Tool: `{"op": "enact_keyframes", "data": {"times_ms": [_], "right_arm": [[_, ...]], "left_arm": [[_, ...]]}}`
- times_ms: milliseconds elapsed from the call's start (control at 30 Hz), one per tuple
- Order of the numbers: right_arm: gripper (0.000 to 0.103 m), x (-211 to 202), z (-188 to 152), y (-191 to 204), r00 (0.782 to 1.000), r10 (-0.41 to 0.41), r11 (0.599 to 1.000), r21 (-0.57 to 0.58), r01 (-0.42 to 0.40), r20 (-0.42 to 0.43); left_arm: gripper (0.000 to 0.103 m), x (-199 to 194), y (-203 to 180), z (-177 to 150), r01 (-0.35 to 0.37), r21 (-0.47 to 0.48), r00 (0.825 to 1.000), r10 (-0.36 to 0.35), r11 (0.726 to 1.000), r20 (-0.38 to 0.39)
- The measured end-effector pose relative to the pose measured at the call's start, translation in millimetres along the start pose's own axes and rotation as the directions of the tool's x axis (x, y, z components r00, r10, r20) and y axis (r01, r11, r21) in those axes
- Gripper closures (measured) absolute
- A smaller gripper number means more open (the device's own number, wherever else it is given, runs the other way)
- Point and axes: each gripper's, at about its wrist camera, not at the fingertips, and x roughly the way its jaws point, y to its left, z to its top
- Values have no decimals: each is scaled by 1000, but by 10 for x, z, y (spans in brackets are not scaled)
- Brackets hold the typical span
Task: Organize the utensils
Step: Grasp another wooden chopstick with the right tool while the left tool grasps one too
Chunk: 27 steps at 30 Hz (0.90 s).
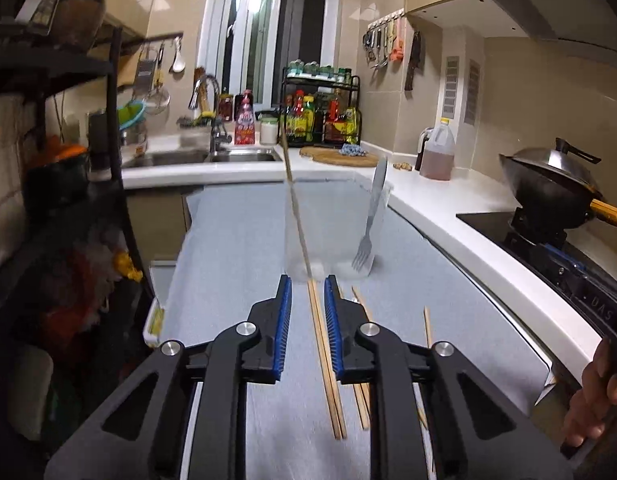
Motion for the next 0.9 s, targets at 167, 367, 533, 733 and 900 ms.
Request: {"op": "enact_keyframes", "data": {"times_ms": [167, 367, 533, 733, 900], "right_arm": [[89, 139, -545, 76, 991, 39, 998, 52, -32, -130], [83, 324, -983, 273, 958, 75, 996, 59, -61, -276], [76, 470, -1095, 322, 938, 43, 998, 56, -26, -343], [78, 516, -1151, 350, 928, -1, 1000, 9, 4, -374], [81, 515, -1136, 325, 926, -36, 999, -26, 28, -376]], "left_arm": [[86, 99, 116, -455, -28, -74, 996, 22, 997, -81], [86, 185, 148, -519, -46, -72, 994, 38, 996, -102], [86, 270, 133, -595, -27, -86, 990, 14, 996, -141], [86, 380, 30, -700, 0, -70, 984, -13, 998, -179], [86, 492, -98, -806, 6, -31, 975, -13, 1000, -220]]}}
